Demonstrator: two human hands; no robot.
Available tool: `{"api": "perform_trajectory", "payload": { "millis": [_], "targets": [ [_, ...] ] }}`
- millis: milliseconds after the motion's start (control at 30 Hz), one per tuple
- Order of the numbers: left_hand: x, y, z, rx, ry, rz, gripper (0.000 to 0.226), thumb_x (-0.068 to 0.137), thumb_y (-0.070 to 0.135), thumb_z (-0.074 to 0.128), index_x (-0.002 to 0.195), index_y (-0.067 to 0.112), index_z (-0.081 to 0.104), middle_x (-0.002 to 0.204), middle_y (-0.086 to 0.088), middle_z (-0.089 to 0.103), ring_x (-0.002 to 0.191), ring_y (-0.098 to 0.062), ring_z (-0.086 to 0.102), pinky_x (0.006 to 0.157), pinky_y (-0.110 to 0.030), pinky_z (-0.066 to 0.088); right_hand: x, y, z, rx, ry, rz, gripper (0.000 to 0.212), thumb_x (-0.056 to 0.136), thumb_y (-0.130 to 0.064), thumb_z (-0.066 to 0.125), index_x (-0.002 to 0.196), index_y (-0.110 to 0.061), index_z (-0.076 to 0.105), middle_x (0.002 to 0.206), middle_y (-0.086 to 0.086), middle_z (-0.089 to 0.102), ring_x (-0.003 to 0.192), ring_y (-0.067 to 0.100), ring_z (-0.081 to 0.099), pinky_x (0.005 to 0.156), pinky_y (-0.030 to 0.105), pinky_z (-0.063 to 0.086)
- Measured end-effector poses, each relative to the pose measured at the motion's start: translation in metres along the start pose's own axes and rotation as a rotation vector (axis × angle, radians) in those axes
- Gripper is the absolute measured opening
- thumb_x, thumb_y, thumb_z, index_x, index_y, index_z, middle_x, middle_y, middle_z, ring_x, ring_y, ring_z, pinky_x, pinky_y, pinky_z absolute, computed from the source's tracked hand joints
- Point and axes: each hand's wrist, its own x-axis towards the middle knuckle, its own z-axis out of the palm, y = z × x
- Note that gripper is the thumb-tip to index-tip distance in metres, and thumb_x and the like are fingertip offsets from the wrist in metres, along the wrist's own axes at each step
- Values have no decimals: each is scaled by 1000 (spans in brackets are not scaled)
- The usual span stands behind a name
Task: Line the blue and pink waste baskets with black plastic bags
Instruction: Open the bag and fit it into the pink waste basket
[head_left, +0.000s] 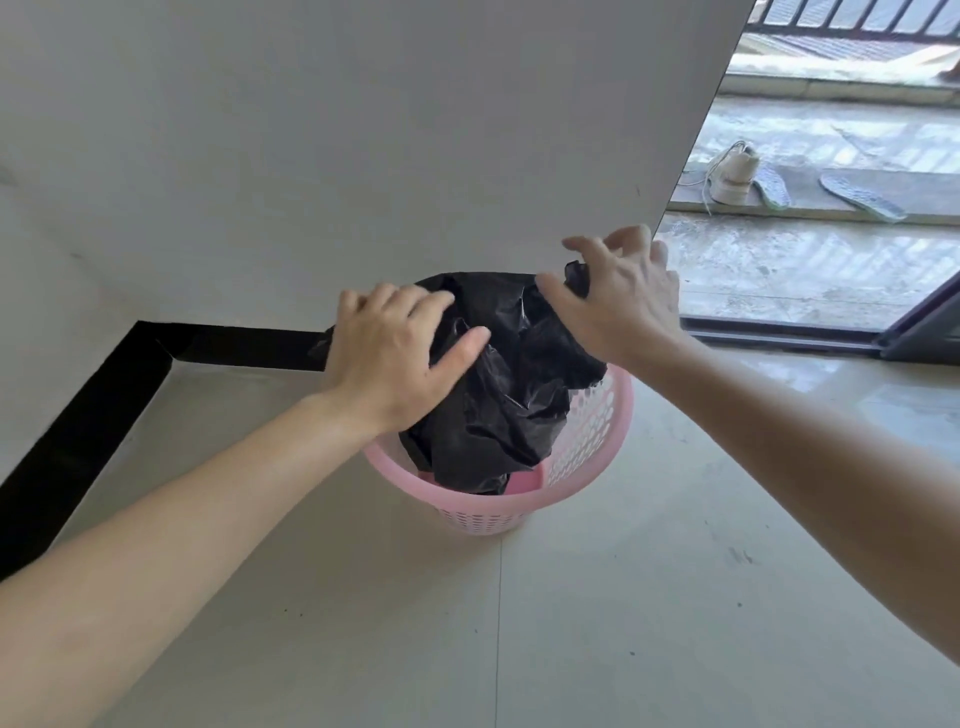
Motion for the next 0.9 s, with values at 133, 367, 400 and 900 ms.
{"api": "perform_trajectory", "payload": {
  "millis": [133, 367, 400, 900],
  "targets": [
    [-38, 26, -1, -99, 4, 117, 64, 90, 66, 38, 112, 12, 67, 70, 5, 63, 72, -20, 57, 80, -41, 39, -30, 25, 13, 53, -252, 111, 47, 94, -31, 41, 141, -27, 41, 132, 13, 39, 115, 37, 48, 87, 44, 45],
    [-57, 36, 9, -189, -111, 15, 23, 85, 34, 55, 75, 19, 70, 58, 5, 62, 60, -21, 56, 74, -41, 46, -64, 43, 36, 611, -109, 358, 38, 102, -30, 37, 137, -18, 48, 131, 9, 52, 119, 26, 50, 98, 48, 48],
    [-52, 31, 10, -179, -60, 16, 22, 86, 31, 56, 74, 18, 68, 58, 5, 61, 59, -21, 55, 71, -40, 45, -63, 43, 38, 691, -85, 447, 37, 103, -31, 36, 134, -18, 51, 127, 7, 55, 117, 25, 53, 97, 49, 49],
    [-87, 32, -8, -145, 10, 739, 40, 94, 50, 46, 97, 9, 49, 68, -5, 48, 56, -23, 41, 49, -34, 35, -87, 56, 47, 610, -178, 457, 12, 100, -28, 45, 111, -28, 47, 102, 7, 66, 91, 26, 62, 81, 44, 54]
  ]
}}
